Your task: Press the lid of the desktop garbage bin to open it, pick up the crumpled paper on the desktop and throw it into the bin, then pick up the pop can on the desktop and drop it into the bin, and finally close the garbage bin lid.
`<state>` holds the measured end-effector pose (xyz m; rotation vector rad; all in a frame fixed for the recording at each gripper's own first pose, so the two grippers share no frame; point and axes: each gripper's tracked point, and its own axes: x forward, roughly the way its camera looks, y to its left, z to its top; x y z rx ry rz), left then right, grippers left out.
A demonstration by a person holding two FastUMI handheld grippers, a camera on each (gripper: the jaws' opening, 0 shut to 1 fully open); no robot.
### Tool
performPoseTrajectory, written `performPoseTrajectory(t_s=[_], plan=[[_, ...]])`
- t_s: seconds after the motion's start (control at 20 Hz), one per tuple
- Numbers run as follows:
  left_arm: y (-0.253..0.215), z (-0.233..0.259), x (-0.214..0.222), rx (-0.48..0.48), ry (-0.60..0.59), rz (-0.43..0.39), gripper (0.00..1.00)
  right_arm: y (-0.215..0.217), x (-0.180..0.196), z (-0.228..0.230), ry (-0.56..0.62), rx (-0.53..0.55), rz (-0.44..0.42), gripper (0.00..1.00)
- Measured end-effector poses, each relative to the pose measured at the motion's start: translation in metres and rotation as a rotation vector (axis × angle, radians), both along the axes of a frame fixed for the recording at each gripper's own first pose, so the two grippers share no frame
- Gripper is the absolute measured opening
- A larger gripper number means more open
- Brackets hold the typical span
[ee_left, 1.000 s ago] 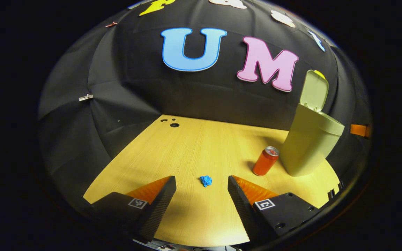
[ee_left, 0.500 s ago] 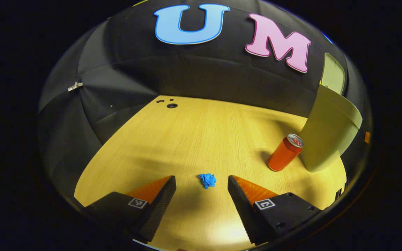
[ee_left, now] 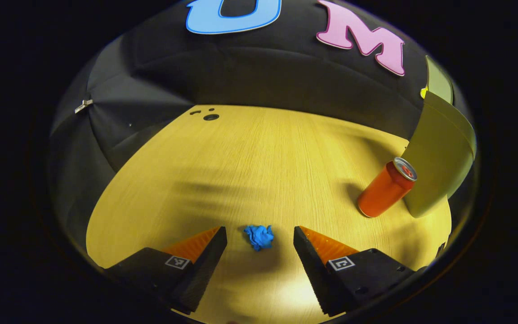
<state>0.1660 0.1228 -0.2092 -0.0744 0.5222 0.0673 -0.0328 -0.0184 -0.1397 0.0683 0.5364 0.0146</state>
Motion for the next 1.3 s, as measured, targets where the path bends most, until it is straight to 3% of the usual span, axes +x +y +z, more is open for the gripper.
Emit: performPoseTrajectory(t_s=[0.4,0.6,0.7,0.75,0.9,1.1,1.3], plan=[[0.005,-0.022,0.014,0.087,0.037,0.003,0.9,-0.004,0.0,-0.012,0.035,0.006,-0.004,1.0],[0.001,-0.024,0.014,0.091,0.028,-0.005,0.73,-0.007,0.001,-0.018,0.045,0.019,-0.015,1.0],[-0.001,-0.024,0.014,0.093,0.018,0.002,0.62,-0.008,0.003,-0.018,0.044,0.023,-0.018,1.0],[-0.001,-0.024,0.014,0.098,0.016,0.001,0.49,-0.008,0.003,-0.018,0.044,0.024,-0.019,1.0],[-0.002,-0.024,0.015,0.107,0.006,0.008,0.36,-0.009,0.004,-0.019,0.038,0.019,-0.014,1.0],[-0.004,-0.019,0.015,0.122,0.01,-0.019,0.28,-0.011,0.003,-0.021,0.038,0.025,-0.011,1.0],[-0.001,0.007,0.012,0.107,-0.033,-0.017,0.27,-0.012,0.004,-0.027,0.048,0.027,-0.006,1.0]])
